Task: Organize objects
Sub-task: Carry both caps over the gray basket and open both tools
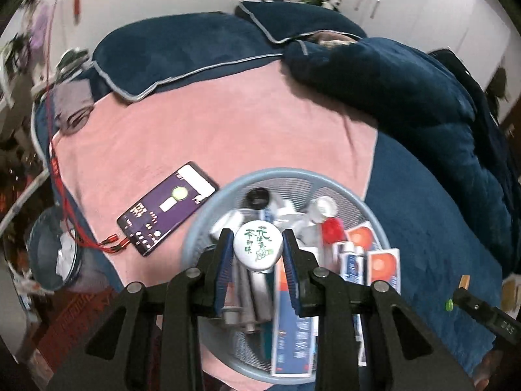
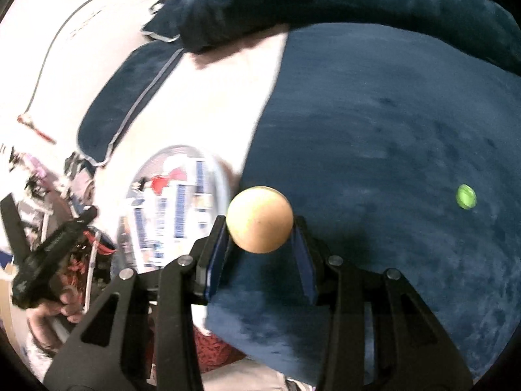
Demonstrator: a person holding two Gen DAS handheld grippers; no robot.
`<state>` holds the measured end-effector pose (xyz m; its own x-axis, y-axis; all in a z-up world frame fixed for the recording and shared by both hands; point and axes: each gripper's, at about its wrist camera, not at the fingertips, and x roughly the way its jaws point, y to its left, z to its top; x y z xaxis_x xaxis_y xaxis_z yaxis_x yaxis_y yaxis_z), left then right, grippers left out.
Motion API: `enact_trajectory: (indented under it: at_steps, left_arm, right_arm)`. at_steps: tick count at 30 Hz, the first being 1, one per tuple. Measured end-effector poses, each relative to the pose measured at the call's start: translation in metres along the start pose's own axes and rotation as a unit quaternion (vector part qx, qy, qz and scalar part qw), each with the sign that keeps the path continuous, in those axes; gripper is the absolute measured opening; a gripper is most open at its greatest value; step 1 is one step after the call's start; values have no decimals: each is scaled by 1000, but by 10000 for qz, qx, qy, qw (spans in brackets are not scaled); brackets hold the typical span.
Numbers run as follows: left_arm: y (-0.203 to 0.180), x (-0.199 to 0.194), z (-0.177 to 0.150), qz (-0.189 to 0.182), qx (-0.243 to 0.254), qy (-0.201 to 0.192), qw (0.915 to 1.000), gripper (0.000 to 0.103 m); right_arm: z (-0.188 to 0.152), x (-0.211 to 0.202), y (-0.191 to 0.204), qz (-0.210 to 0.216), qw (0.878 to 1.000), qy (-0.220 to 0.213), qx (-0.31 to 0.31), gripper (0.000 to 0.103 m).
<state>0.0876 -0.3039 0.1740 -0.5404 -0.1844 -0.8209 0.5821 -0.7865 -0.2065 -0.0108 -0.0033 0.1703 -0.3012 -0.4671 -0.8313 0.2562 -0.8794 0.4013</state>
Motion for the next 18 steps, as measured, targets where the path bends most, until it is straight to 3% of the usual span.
enact_trajectory:
  at_steps: [7,14,15,16,17,18]
  left_arm:
    - [12,15,1,156,51,105,9998,30]
    - [16,29,8,190,-19,159,9997,30]
    - [16,30,9,256,-22,139,9996,35]
    - [16,31,9,329,-29,132,9994,44]
    - [16,31,10,364,-42,126,9993,70]
    - [16,30,10,375,-46,118,9992,85]
  right_arm:
    - [24,37,68,441,9982,259,-307,41]
    - [36,80,94,391,9964,601,-448,42]
    - [37,82,93,406,9962,624,-443,46]
    - [37,82,92,394,9963,626,-439,59]
    - [37,81,92,377,9967,572,-445,68]
    - [36,77,90,385,9970,479,-463,83]
